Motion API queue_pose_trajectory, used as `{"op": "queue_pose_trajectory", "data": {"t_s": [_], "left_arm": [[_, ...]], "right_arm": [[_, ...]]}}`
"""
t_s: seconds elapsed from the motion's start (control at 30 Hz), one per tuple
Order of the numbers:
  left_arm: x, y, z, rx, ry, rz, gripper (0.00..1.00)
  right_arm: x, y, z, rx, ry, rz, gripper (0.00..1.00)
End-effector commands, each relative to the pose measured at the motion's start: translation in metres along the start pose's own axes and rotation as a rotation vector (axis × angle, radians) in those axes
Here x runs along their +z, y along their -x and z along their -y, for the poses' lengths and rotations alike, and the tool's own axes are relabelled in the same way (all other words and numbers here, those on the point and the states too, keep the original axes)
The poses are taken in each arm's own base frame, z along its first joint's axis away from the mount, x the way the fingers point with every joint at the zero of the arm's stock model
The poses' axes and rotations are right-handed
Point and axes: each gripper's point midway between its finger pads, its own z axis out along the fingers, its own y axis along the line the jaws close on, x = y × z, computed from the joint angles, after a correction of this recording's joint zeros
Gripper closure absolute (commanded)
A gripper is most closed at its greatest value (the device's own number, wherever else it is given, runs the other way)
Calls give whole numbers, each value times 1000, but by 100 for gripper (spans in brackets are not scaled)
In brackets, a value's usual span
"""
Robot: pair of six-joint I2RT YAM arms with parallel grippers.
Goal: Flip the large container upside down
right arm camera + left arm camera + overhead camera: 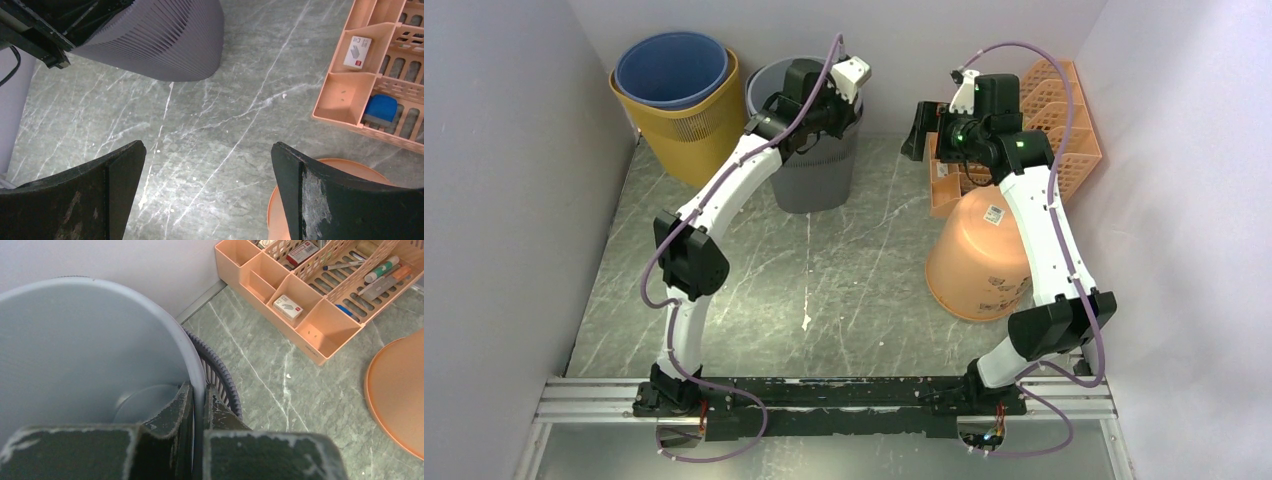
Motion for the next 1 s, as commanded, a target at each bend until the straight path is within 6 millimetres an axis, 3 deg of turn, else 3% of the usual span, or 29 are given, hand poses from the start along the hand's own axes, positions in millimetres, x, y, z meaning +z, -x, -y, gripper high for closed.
{"op": "queue_pose_trajectory", "data": {"t_s": [0.0, 0.17, 0.3, 0.7, 0.83, 0.97], "left_arm": [[-14, -37, -16, -42, 70, -140, 93], [-54, 61, -35, -29, 157, 121, 93], [-93, 120, -41, -25, 202, 326, 93], [-189, 223, -39, 39, 230, 688, 93], [-245, 259, -27, -9, 194, 839, 93], [-303, 276, -18, -99, 168, 933, 93]], "right_arm": [[-7, 1, 1, 3, 1, 21, 0], [-4, 0, 3, 4, -8, 20, 0], [-1, -4, 5, 3, -12, 19, 0], [5, -19, 20, 16, -80, -34, 0], [-2, -24, 14, 13, -44, -8, 0], [-17, -33, 5, 10, 0, 33, 0]]}}
